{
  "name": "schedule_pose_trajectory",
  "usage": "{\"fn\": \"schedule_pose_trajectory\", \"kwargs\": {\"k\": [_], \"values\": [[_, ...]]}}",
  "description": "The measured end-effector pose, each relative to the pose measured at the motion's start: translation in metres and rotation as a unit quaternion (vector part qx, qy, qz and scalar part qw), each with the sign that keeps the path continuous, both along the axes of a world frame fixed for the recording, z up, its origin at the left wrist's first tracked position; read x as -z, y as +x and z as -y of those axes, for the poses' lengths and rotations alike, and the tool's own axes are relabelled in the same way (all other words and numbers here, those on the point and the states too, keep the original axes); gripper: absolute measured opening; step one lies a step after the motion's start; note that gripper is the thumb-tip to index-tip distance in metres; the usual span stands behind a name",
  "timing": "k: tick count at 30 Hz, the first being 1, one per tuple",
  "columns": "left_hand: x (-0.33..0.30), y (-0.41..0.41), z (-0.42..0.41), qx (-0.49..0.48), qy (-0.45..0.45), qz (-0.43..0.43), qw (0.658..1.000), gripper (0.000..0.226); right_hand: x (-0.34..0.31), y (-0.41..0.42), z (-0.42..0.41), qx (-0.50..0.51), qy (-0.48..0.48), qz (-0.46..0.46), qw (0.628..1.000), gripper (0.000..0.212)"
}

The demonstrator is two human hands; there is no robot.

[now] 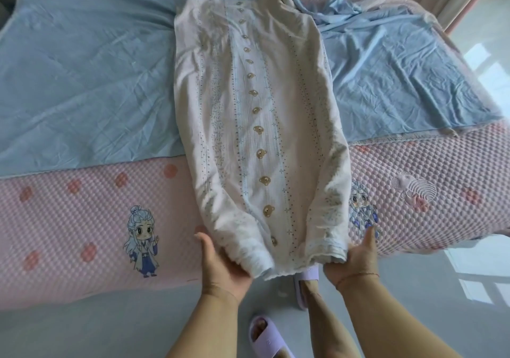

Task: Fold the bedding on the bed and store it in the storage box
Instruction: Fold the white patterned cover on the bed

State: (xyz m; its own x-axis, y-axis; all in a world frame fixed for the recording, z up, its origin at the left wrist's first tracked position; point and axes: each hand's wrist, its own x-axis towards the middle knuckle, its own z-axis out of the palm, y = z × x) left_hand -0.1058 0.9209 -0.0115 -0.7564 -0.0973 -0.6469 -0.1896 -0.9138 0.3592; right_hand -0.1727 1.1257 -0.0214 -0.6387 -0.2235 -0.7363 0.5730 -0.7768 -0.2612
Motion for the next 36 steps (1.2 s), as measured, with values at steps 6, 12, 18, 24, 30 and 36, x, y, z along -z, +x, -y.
{"fn": "schedule_pose_trajectory", "kwargs": {"k": [6,12,18,24,30,36], "values": [[0.011,0.005,-0.039,0.11,-0.25,0.045,0.961,0.115,-0.01,0.022,0.016,-0.137,0.054,-0.081,0.986,0.092],[0.023,0.017,-0.074,0.159,-0.306,0.134,0.929,0.119,0.008,0.054,0.023,-0.227,0.29,-0.025,0.929,0.083],[0.004,-0.01,-0.07,0.068,-0.249,0.22,0.941,0.077,-0.003,0.029,0.031,-0.151,0.276,0.022,0.949,0.037],[-0.018,-0.026,-0.079,0.048,-0.079,0.185,0.978,0.061,-0.02,0.009,0.046,-0.032,0.164,0.145,0.975,0.041],[-0.036,-0.042,-0.072,0.02,0.013,0.162,0.987,0.062,-0.037,-0.009,0.038,0.005,-0.014,0.184,0.983,0.055],[-0.031,-0.058,-0.008,-0.128,-0.048,0.277,0.951,0.029,-0.054,-0.037,0.032,0.058,0.158,0.173,0.971,0.04]]}}
